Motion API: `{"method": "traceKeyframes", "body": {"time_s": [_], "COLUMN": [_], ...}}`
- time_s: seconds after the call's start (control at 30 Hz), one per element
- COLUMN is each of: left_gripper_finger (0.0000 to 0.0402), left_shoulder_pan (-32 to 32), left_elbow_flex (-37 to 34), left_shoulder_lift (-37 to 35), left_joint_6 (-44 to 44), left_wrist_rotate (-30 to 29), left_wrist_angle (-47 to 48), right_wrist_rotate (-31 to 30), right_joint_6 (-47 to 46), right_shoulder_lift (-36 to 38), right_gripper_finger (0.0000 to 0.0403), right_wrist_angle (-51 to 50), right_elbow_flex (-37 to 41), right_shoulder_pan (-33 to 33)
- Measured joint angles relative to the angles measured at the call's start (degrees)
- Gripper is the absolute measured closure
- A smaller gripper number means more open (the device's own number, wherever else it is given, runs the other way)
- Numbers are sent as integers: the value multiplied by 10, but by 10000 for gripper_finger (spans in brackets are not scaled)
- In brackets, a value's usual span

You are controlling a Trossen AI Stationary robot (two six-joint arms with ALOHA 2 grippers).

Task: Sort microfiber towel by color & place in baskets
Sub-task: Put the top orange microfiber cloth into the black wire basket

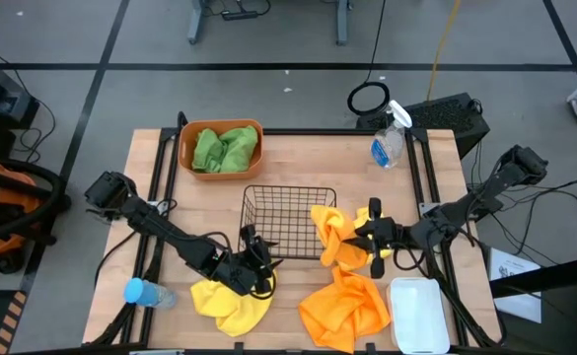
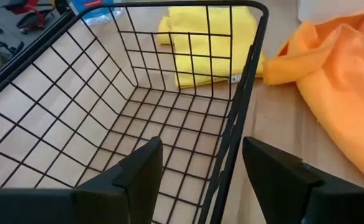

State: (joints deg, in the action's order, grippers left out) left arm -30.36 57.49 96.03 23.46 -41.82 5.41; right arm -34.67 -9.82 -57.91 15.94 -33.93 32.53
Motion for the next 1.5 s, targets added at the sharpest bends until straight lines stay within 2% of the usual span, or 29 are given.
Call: {"method": "traceKeyframes", "body": {"time_s": [0.23,0.53,0.7,0.8,0.87,1.0,1.23,1.3,1.37,1.5], "left_gripper_finger": [176,176,175,175,174,142,57,41,29,20], "left_shoulder_pan": [-20,-26,-16,-11,-8,-7,1,6,13,21], "left_elbow_flex": [7,66,70,70,70,70,70,70,70,70], "left_shoulder_lift": [-15,-23,-22,-23,-22,-22,-22,-22,-21,-10], "left_joint_6": [-20,-111,-152,-180,-181,-184,-199,-198,-195,-209], "left_wrist_rotate": [0,-32,-51,-54,-51,-27,-25,-23,3,72], "left_wrist_angle": [-4,-11,-81,-136,-145,-151,-209,-218,-227,-284], "right_wrist_rotate": [-1,2,-21,-58,-60,-56,-53,-33,-11,-14], "right_joint_6": [-13,48,64,116,129,145,141,141,141,151], "right_shoulder_lift": [-6,-93,-129,-144,-143,-140,-155,-163,-172,-177], "right_gripper_finger": [395,395,395,395,395,395,395,395,395,395], "right_wrist_angle": [20,180,225,262,285,299,276,284,294,316], "right_elbow_flex": [0,0,0,0,0,0,0,0,0,0], "right_shoulder_pan": [0,-2,-3,-7,-15,-22,-22,-23,-26,-29]}}
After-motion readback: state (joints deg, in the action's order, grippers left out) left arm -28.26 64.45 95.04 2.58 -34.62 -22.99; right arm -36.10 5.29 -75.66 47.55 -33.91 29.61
